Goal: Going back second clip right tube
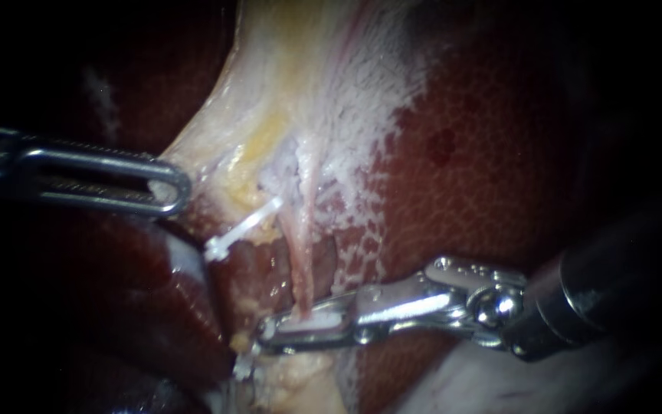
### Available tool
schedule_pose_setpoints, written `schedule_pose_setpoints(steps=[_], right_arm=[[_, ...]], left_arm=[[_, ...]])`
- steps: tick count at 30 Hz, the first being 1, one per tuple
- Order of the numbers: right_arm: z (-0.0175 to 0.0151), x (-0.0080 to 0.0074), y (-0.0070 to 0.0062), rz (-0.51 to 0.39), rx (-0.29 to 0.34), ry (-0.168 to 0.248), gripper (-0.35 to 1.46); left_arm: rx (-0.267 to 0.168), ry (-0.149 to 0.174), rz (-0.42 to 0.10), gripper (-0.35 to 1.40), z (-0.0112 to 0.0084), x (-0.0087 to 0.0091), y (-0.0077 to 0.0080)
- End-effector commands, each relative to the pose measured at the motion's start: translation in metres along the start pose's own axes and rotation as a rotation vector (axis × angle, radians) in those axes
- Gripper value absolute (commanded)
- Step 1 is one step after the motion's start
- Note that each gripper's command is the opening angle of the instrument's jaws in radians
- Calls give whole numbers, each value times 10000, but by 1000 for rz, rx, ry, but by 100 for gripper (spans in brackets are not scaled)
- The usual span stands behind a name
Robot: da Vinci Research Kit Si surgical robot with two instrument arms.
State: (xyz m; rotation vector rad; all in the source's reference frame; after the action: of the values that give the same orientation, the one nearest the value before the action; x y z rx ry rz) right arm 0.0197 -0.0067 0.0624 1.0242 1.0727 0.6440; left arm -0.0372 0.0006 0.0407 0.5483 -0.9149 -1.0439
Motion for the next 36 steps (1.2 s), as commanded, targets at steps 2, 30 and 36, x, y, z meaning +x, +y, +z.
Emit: schedule_pose_setpoints(steps=[2, 30, 36], right_arm=[[0, 0, -1, -6, 1, -1, -35], [0, 12, -2, -365, -93, 59, 56], [-3, 12, -1, -475, -133, 72, 60]], left_arm=[[0, 0, 0, -35, 0, 0, 0], [0, 0, 1, -35, 0, 2, 4], [0, 0, 1, -35, 0, 2, 4]])
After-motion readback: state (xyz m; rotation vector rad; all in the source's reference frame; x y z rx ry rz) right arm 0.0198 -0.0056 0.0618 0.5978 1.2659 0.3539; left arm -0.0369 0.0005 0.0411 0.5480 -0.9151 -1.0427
